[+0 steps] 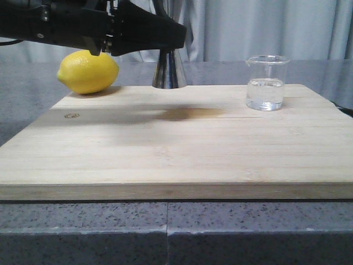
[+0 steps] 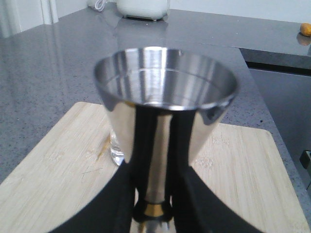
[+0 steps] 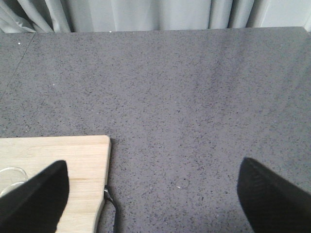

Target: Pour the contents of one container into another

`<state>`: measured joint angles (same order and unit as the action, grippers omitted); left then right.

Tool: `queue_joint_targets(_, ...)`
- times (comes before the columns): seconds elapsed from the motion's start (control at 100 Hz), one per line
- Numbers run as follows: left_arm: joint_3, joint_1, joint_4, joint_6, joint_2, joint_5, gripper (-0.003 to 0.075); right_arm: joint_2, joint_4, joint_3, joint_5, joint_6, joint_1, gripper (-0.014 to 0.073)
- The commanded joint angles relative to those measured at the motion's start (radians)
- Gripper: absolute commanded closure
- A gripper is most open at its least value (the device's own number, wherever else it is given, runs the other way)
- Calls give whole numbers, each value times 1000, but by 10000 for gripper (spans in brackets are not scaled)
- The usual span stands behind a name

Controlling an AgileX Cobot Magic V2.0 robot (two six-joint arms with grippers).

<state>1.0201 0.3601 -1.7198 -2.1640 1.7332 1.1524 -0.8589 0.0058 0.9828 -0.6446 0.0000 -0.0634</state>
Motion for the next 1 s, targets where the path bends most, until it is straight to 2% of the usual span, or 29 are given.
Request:
queue_joint_targets(0.0,27,6,-72,-3,-58,116,647,1,9,12,75,-7,1,-55)
queue_joint_targets(0.42,27,6,-72,38,-63,116,647,3,61,-202,274,-7,21,-55)
queue_joint_targets(0.78,27,6,-72,40,-63,116,647,3,25,-355,531,-45,280,-55)
queue_joint_targets(0.99,27,6,-72,40,-63,116,647,3,-6,-452,645,-45,321,-55)
